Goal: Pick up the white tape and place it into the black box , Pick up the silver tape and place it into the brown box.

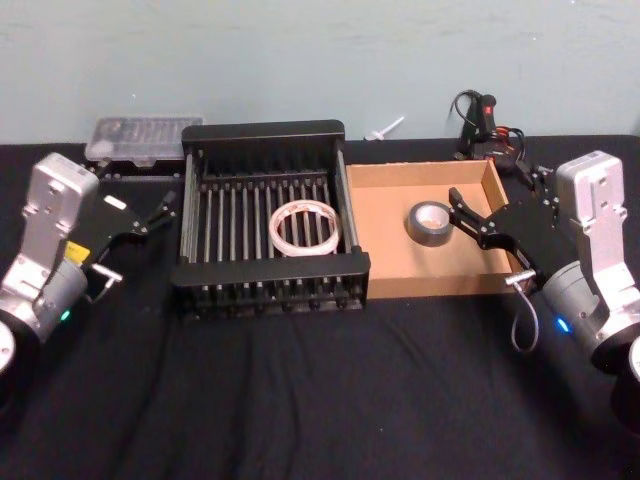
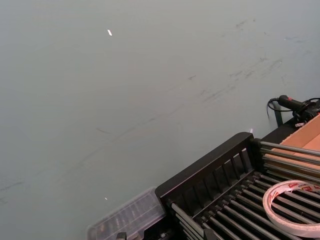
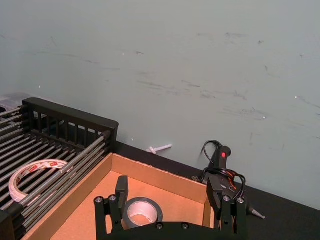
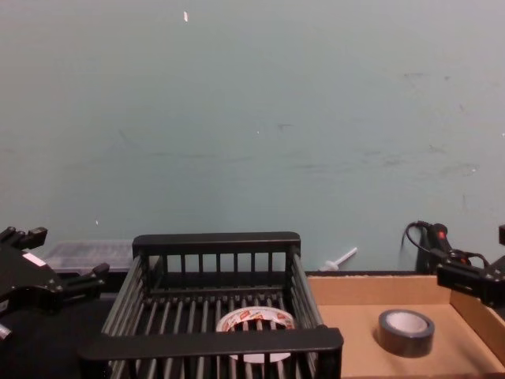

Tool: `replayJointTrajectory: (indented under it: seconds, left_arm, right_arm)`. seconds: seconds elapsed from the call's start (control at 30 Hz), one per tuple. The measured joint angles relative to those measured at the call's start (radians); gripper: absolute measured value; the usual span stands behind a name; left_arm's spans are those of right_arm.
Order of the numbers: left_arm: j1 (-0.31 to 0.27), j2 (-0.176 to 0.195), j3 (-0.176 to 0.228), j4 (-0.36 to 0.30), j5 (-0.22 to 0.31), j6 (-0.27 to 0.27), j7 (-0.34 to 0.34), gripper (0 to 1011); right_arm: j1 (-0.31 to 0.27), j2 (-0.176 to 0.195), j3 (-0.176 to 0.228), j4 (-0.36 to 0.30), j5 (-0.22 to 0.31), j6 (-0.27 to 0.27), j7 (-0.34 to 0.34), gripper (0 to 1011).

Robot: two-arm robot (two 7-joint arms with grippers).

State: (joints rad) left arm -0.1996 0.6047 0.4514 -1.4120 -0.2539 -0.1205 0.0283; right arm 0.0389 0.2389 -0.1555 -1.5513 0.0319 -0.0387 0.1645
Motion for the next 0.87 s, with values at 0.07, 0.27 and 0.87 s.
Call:
replayJointTrajectory:
  seconds: [0.07, 0.27, 0.87]
  left_arm:
    - [0.000, 0.000, 0.000, 0.000, 0.000, 0.000, 0.000, 1001]
    - [0.000, 0.000, 0.000, 0.000, 0.000, 0.000, 0.000, 1001]
    - [0.000, 0.000, 0.000, 0.000, 0.000, 0.000, 0.000, 1001]
  right_arm:
    - [0.000, 0.000, 0.000, 0.000, 0.000, 0.000, 0.000, 1002]
    - [0.000, 0.000, 0.000, 0.000, 0.000, 0.000, 0.000, 1002]
    - [0.000, 0.000, 0.000, 0.000, 0.000, 0.000, 0.000, 1003]
